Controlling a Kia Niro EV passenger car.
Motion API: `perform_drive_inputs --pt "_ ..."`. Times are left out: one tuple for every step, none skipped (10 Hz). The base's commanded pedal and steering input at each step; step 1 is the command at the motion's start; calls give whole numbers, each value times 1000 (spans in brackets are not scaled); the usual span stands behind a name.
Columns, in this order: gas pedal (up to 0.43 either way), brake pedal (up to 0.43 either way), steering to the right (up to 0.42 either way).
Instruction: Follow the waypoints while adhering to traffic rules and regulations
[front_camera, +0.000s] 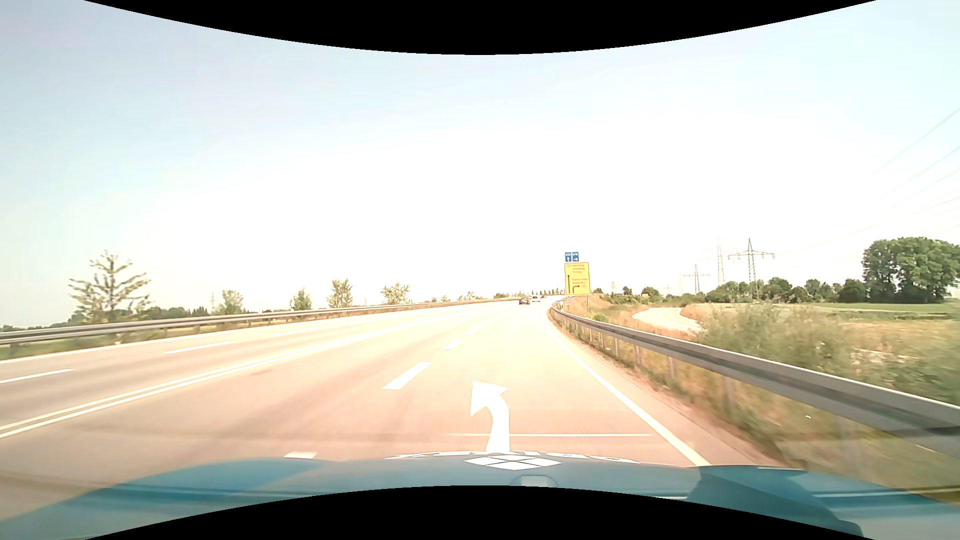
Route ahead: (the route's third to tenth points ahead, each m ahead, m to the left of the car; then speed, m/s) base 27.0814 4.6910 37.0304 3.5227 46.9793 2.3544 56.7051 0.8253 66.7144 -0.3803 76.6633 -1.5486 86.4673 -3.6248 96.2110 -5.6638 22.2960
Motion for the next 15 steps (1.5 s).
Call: perform_drive_inputs --pt "441 0 10" --pt "429 0 10" --pt "429 0 10" --pt "429 0 10" --pt "429 0 10" --pt "429 0 9" --pt "429 0 9" --pt "421 0 9" --pt "421 0 9" --pt "398 0 9" --pt "390 0 9" --pt "370 0 9" --pt "350 0 9" --pt "331 0 8" --pt "248 0 8"
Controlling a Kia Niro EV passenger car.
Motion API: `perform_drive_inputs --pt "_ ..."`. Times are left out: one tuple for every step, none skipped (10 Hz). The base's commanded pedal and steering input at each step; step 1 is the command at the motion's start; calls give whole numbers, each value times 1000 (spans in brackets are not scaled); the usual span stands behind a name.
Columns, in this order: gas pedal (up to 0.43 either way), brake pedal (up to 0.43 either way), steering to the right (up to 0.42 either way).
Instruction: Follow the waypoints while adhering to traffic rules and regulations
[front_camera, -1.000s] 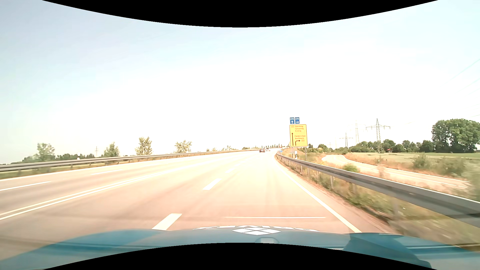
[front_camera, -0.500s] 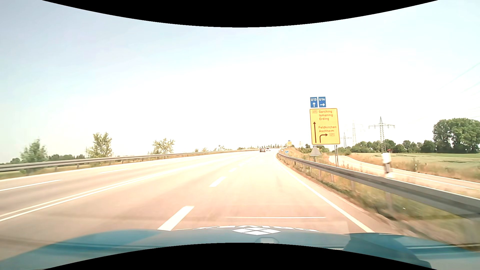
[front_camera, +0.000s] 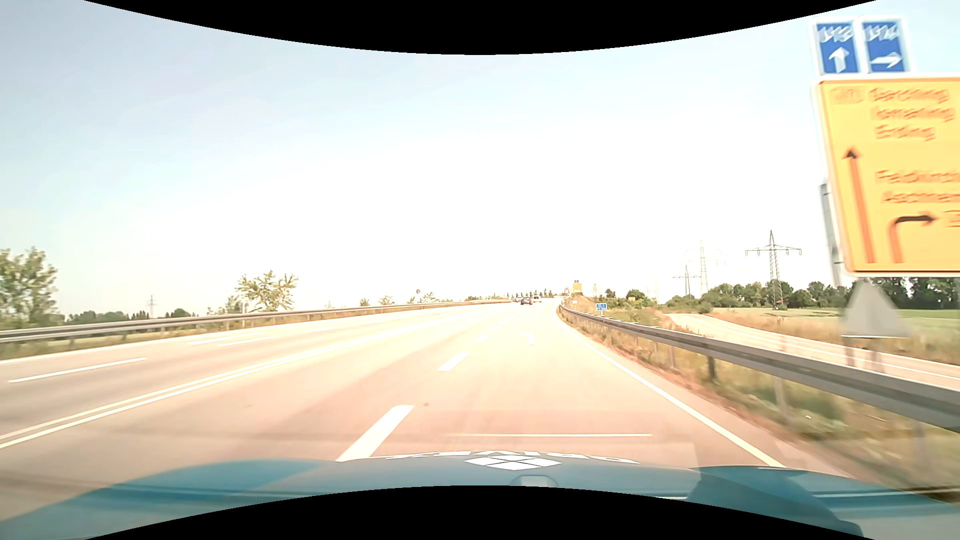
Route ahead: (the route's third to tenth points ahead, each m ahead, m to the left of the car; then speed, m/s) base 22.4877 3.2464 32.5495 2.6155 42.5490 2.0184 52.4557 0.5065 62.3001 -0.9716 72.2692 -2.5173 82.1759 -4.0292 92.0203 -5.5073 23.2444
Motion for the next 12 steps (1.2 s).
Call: perform_drive_inputs --pt "177 0 7" --pt "150 0 8" --pt "138 0 7" --pt "138 0 7" --pt "138 0 7" --pt "138 0 6" --pt "130 0 6" --pt "67 0 6" --pt "0 0 6" --pt "0 0 6" --pt "0 0 7" --pt "0 0 7"
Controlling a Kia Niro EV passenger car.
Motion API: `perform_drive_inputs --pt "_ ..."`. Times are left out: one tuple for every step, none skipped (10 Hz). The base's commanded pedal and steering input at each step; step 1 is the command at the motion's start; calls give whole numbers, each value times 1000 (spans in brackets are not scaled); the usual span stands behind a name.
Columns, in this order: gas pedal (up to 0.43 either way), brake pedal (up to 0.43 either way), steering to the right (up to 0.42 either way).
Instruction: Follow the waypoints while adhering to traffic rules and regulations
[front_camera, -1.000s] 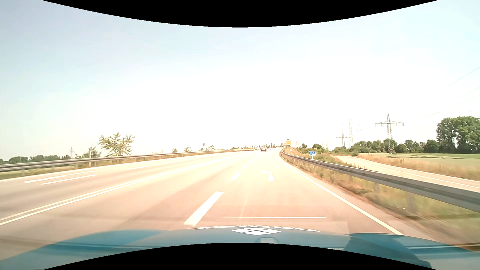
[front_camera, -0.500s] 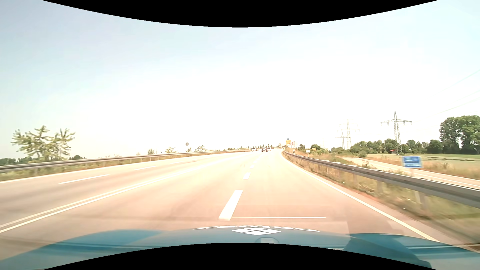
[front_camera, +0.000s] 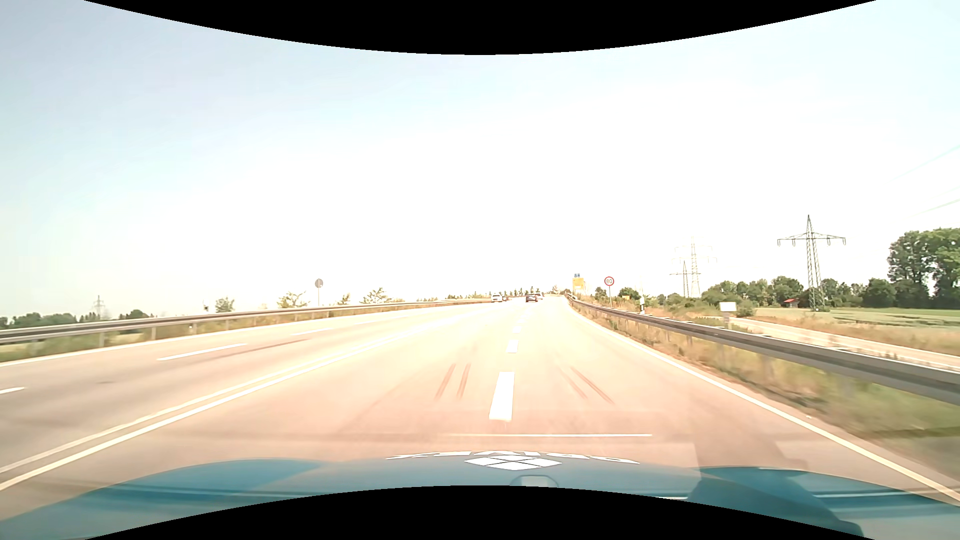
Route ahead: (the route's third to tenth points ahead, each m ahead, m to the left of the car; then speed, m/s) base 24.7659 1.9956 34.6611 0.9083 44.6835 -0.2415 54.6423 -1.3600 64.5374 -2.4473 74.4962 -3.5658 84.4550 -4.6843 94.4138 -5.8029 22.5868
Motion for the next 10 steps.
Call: perform_drive_inputs --pt "0 0 7" --pt "0 0 7" --pt "0 0 8" --pt "0 0 8" --pt "0 0 9" --pt "0 0 11" --pt "0 0 11" --pt "0 0 11" --pt "0 0 11" --pt "0 0 12"
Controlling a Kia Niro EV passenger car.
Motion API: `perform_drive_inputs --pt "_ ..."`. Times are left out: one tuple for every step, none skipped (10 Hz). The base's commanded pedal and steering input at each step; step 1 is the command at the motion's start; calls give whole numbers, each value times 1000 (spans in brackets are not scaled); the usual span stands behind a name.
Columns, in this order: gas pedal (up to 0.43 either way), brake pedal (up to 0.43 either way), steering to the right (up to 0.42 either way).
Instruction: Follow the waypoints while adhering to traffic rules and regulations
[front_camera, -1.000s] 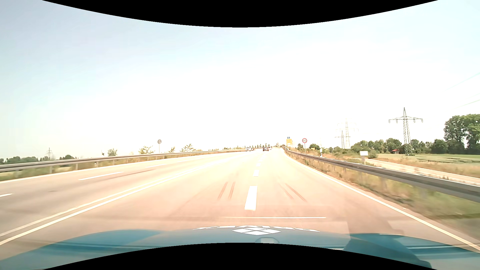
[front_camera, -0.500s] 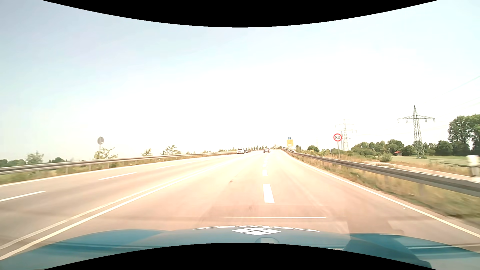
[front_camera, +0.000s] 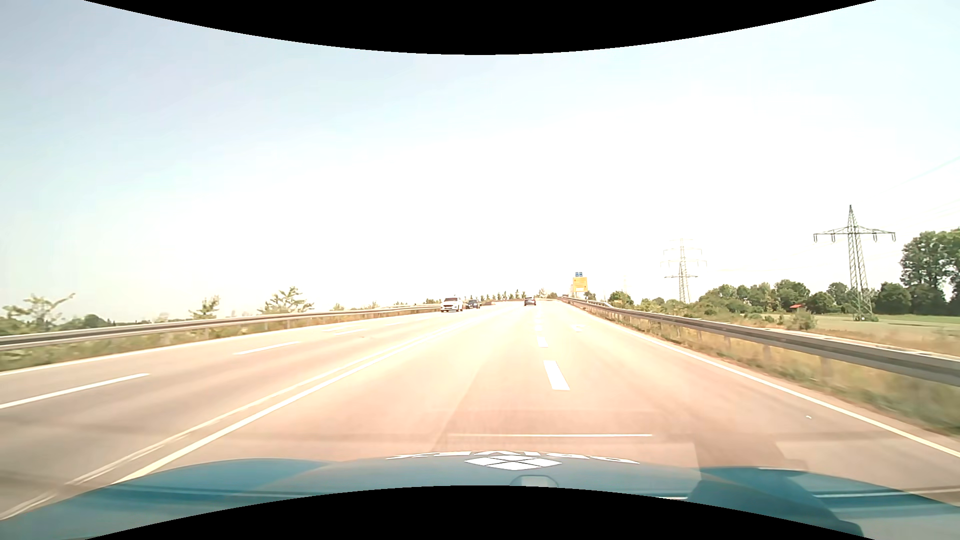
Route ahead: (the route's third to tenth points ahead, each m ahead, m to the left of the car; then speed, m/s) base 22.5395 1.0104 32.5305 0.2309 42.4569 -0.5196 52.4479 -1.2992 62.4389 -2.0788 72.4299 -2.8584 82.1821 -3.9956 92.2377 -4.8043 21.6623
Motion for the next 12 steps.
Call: perform_drive_inputs --pt "0 0 12" --pt "0 0 12" --pt "0 0 12" --pt "0 0 12" --pt "0 0 12" --pt "0 0 12" --pt "0 0 12" --pt "0 0 13" --pt "0 0 13" --pt "0 0 13" --pt "0 0 13" --pt "0 0 13"
